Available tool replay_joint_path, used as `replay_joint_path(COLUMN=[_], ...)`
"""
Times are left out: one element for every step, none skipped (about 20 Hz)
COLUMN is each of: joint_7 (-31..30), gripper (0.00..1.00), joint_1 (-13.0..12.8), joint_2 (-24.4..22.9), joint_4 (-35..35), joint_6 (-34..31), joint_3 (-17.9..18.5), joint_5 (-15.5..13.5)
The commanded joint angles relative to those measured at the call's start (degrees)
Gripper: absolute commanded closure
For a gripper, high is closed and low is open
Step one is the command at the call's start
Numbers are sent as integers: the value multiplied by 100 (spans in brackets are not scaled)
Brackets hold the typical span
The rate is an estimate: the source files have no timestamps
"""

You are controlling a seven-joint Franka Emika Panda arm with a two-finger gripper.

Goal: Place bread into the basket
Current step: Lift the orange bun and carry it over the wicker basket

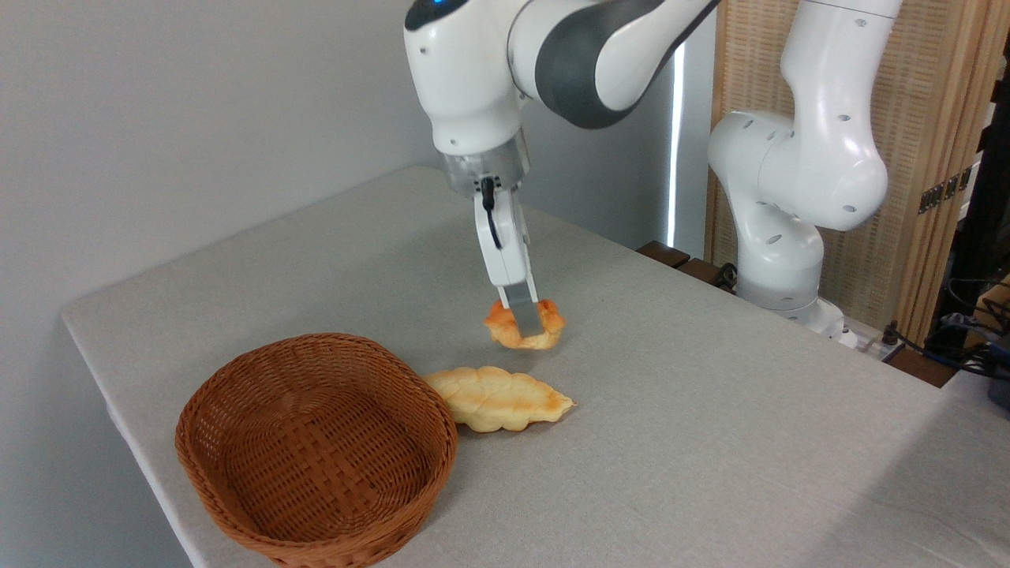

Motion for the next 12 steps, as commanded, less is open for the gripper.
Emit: replay_joint_path(joint_7=[-122, -122, -122, -131, -149, -288, -481, -631, -789, -1051, -1350, -1631], gripper=[57, 57, 57, 57, 57, 57, 57, 57, 57, 57, 57, 57], joint_1=[-90, -90, -90, -99, -99, -99, -99, -99, -108, -143, -239, -318], joint_2=[-49, -31, -14, 4, 65, 127, 214, 354, 512, 688, 872, 1074], joint_4=[468, 591, 714, 802, 907, 1013, 1101, 1241, 1408, 1575, 1751, 1909], joint_6=[-229, -229, -229, -220, -220, -194, -124, -98, -28, 69, 244, 437], joint_3=[206, 329, 365, 365, 374, 374, 374, 365, 365, 330, 330, 330], joint_5=[-403, -535, -640, -702, -790, -947, -1080, -1194, -1334, -1475, -1581, -1625])
